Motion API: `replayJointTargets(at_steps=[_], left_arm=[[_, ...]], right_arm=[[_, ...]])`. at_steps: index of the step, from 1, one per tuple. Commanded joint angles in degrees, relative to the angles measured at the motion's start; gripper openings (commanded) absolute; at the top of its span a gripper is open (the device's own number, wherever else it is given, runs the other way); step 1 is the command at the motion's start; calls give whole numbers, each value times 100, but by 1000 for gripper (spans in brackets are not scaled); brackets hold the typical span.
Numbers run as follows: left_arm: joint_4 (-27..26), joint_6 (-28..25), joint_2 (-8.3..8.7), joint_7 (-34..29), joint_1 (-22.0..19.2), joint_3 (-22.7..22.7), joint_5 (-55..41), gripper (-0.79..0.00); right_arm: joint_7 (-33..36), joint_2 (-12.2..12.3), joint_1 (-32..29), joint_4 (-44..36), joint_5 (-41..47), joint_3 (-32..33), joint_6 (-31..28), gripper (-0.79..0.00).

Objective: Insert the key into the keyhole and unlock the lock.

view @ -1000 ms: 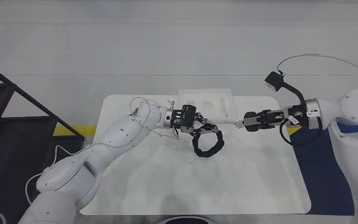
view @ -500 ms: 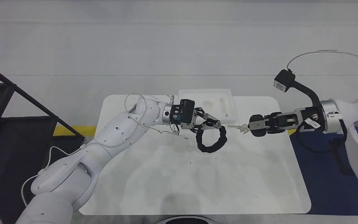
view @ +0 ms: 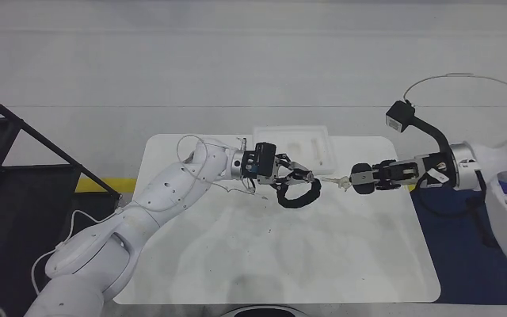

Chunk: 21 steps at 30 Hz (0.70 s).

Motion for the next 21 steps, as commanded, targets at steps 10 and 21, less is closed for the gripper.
replayJointTargets(at_steps=[10,21], left_arm=[[384,105,-307,405,-236,358,-5,-785],[1205,192,-805,493,-518,794,-298,-785]], right_arm=[[-113,359,269,80,-234,-392,149,-785],[-310,978,621,51,55,-913,346,-785]])
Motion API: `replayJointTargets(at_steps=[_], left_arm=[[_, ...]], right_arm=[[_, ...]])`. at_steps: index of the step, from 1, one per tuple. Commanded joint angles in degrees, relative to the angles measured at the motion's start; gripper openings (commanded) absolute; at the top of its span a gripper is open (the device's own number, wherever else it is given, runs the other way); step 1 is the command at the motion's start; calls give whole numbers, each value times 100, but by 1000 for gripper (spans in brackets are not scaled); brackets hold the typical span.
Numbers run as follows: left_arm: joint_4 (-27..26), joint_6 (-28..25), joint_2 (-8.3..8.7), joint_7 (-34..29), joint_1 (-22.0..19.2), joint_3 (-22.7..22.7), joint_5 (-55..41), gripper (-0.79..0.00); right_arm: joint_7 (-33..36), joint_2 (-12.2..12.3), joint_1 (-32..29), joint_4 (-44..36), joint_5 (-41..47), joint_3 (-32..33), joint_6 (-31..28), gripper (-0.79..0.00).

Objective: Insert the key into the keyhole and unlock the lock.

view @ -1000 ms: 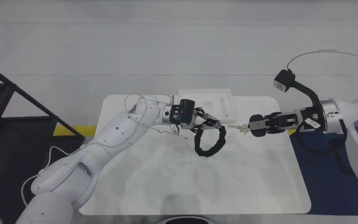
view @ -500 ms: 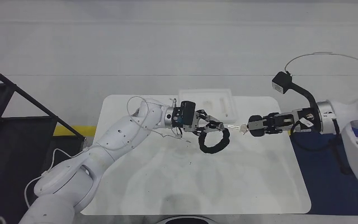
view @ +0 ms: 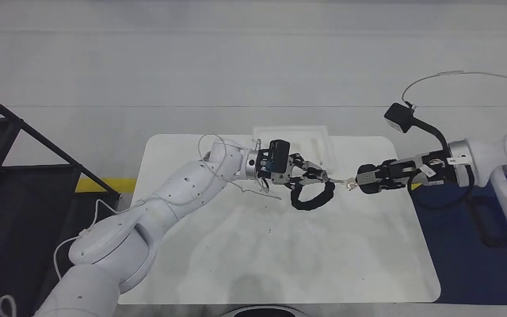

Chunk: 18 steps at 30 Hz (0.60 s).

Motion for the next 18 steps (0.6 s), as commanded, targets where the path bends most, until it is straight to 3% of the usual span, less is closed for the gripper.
replayJointTargets(at_steps=[1,9,18], left_arm=[[95,-1,-76,-1,-37,75,-33,-785],[410,18,-349,18,-183,343,-140,-785],[625,-8,-557,-8,-279,528,-281,-785]], right_arm=[[-36,113,57,-9,73,-77,37,-785],[-214,501,349,-95,192,-437,214,-785],[-414,768,634,-142,305,-828,414,-785]])
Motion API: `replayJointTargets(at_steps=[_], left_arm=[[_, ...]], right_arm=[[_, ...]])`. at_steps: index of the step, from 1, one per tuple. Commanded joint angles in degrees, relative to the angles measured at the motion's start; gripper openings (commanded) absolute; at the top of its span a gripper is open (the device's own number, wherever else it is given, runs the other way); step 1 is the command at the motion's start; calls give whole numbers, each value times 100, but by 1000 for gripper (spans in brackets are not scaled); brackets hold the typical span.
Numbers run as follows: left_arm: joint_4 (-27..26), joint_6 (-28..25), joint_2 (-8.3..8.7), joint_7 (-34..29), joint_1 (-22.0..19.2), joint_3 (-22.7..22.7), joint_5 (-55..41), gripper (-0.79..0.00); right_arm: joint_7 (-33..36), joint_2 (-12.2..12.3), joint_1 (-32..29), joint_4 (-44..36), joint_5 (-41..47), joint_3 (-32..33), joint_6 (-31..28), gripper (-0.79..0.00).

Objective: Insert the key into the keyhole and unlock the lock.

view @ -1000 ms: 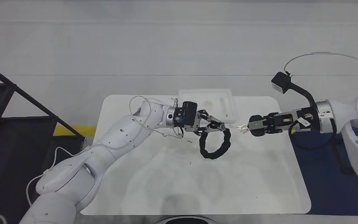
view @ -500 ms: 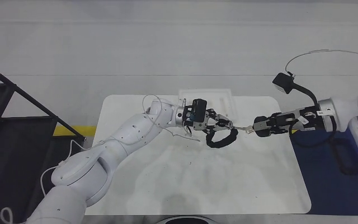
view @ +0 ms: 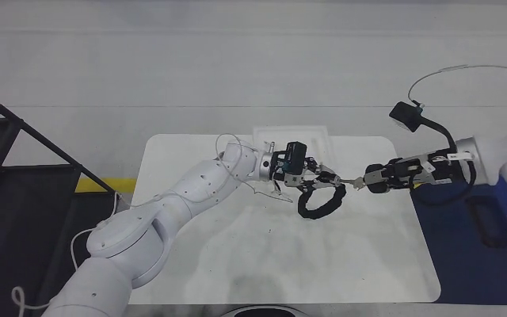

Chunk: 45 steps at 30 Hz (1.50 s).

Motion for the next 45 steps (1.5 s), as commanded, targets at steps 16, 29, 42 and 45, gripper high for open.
replayJointTargets(at_steps=[16,29,42,45], left_arm=[[178,-128,-170,-128,-80,142,-189,-785],[158,-151,-191,-151,-84,217,-263,-785],[159,-191,-173,-192,-101,262,-349,-785],[167,-194,-169,-194,-101,265,-370,-785]], right_arm=[[-171,274,382,-8,-59,-565,172,-785],[-275,356,570,-16,-9,-866,275,-785],[-336,407,711,36,26,-1062,336,-785],[-331,416,742,44,37,-1095,331,-785]])
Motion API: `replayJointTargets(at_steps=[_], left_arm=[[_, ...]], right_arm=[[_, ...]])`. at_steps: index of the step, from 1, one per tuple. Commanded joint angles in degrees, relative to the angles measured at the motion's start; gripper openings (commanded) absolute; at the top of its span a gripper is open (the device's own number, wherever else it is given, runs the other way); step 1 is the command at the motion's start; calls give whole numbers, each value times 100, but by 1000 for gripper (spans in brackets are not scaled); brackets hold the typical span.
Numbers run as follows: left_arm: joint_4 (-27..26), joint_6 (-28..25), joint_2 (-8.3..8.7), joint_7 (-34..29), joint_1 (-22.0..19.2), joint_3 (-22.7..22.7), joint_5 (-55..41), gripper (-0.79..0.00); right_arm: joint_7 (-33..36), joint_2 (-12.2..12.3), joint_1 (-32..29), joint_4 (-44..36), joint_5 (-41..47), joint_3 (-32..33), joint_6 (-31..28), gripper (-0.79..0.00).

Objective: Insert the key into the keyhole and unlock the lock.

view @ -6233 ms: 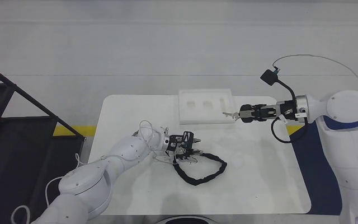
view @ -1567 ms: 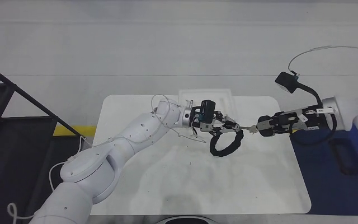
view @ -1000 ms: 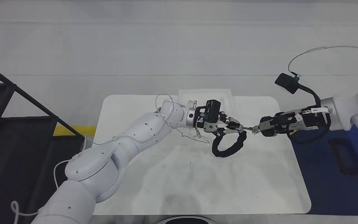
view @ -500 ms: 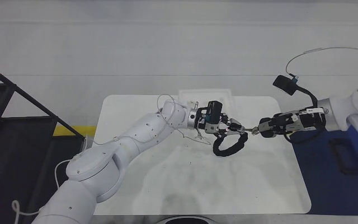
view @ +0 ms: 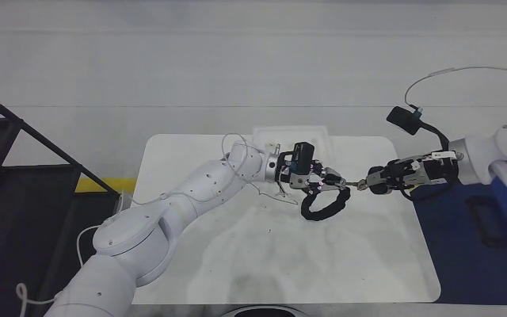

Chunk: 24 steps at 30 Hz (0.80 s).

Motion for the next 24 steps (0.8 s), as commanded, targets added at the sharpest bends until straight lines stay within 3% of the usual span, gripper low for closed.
replayJointTargets(at_steps=[1,24], left_arm=[[3,-5,2,-5,-3,4,-2,-785],[-36,-218,8,-218,-13,59,-266,-785]], right_arm=[[1,5,18,5,7,-18,-1,-785],[-48,-8,199,44,108,-202,48,-785]])
